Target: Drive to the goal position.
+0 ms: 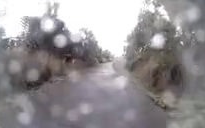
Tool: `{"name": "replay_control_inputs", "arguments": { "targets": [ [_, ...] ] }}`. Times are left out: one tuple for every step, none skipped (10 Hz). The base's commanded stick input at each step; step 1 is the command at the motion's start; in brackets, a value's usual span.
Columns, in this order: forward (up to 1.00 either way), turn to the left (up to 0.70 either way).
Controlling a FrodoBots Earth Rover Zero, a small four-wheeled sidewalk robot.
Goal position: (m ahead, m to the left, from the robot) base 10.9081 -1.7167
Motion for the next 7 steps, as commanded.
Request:
{"name": "replay_control_inputs", "arguments": {
  "targets": [
    [1.00, 0.00],
    [1.00, 0.00],
    [1.00, 0.00],
    [1.00, 0.00],
    [1.00, 0.00],
    [1.00, 0.00],
    [1.00, 0.00]
  ]
}}
